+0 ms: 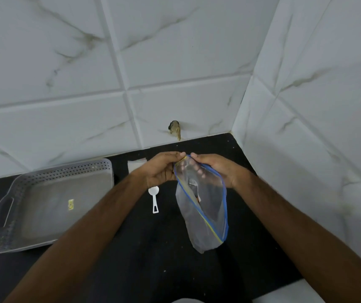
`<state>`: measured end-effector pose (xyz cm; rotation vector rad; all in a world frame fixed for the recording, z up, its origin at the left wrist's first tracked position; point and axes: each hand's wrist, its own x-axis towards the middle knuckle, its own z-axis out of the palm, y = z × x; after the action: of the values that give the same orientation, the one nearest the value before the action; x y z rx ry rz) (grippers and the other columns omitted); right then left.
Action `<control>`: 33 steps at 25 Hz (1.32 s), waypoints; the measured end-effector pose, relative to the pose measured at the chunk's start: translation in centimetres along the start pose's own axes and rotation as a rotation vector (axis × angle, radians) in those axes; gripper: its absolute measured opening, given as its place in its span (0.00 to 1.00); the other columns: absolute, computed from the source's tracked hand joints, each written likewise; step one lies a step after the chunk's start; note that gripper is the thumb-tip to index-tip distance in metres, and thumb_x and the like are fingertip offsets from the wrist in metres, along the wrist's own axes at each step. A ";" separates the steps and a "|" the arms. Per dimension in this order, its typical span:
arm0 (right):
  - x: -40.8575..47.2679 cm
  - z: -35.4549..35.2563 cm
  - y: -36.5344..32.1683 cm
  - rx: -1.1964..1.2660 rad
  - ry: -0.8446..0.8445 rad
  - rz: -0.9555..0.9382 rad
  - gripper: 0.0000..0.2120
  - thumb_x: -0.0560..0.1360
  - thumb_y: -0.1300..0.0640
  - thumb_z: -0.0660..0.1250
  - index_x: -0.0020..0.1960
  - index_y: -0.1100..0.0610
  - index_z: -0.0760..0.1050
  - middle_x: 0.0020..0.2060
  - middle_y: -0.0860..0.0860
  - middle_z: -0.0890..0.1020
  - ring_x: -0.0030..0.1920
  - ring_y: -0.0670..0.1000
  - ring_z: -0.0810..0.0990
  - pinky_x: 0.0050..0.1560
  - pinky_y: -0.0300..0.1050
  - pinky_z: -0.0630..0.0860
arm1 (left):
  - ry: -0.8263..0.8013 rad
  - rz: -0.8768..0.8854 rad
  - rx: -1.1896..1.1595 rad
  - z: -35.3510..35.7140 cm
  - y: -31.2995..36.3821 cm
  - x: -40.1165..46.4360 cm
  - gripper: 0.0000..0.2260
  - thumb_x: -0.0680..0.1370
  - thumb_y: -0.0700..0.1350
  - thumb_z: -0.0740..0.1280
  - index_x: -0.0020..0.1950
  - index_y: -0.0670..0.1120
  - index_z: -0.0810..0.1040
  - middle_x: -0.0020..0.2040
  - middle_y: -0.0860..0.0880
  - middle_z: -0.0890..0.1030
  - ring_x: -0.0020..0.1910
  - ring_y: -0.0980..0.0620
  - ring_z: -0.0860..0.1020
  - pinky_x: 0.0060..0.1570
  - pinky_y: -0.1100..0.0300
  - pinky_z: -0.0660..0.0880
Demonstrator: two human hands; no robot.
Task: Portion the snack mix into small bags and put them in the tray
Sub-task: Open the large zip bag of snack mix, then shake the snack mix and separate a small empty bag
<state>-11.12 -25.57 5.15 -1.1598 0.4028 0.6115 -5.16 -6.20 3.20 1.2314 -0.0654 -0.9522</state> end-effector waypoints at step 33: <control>-7.2 -0.6 6.7 -0.272 0.364 -0.099 0.15 0.79 0.48 0.67 0.63 0.52 0.75 0.55 0.52 0.82 0.53 0.51 0.83 0.53 0.50 0.81 | 0.284 0.024 0.126 2.8 -6.8 -7.7 0.21 0.83 0.57 0.62 0.63 0.40 0.75 0.46 0.39 0.82 0.39 0.41 0.81 0.30 0.53 0.78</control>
<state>-20.89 -26.07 4.35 -1.5502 0.5802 0.3737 -15.35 -3.49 2.06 1.4684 0.0852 -0.7536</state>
